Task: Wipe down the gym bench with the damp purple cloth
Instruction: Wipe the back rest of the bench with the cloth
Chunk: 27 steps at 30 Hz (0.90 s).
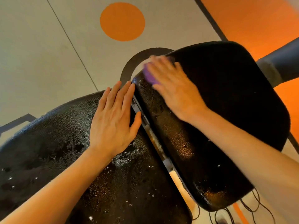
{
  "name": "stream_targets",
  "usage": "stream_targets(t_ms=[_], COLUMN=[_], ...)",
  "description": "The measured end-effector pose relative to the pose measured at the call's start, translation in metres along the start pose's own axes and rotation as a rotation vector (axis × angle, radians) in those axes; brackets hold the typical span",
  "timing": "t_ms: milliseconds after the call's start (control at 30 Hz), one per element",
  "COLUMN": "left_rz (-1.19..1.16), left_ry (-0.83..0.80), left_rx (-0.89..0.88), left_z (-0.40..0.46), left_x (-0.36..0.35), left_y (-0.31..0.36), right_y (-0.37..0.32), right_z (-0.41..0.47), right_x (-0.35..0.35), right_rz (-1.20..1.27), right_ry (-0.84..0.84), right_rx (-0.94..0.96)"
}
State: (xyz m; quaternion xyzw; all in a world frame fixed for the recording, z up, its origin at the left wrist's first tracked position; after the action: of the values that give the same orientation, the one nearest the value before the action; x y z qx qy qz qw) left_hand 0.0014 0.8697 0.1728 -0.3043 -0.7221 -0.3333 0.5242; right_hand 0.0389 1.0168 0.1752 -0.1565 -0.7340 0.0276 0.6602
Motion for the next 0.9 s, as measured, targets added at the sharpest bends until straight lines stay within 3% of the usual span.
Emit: stream_targets(t_ms=[67,133,267,333,500,733,900], left_rz=[0.000,0.000,-0.011,-0.013,-0.023,-0.032,-0.086], left_ry=[0.001,0.003,0.011,0.020,0.025,0.041,0.029], left_rx=[-0.005,-0.001,-0.002,-0.013,-0.024,-0.031,-0.077], left_z=[0.001,0.000,0.000,0.000,0.000,-0.001,-0.026], left_x=[-0.001,-0.001,0.000,0.000,0.001,0.002,0.005], left_y=[0.000,-0.002,0.000,0.000,-0.001,0.000,0.001], right_y=[0.053,0.063,-0.004,-0.020,-0.027,-0.049,-0.050], right_z=[-0.025,-0.030,0.030,0.019,-0.099,0.005,-0.111], right_x=[0.007,0.007,0.006,0.001,-0.027,-0.010,-0.030], right_rz=[0.140,0.222,0.076,0.019,-0.014,-0.003,0.031], right_ry=[0.036,0.065,0.078,0.067,-0.064,0.071,-0.043], right_rx=[-0.246,-0.391,-0.174,-0.076,-0.045,-0.080,0.028])
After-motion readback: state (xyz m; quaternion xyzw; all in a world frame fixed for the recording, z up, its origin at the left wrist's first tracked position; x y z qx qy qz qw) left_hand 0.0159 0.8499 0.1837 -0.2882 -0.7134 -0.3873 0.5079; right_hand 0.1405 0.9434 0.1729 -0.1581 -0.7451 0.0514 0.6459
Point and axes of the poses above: each hand's wrist, its own z-axis towards the middle knuckle, its own x-axis out of the back of the hand, y = z × x, the point moved 8 cm from there along z, towards the middle knuckle, and after that the axes turned 10 degrees about -y, right-handed, at the moved point
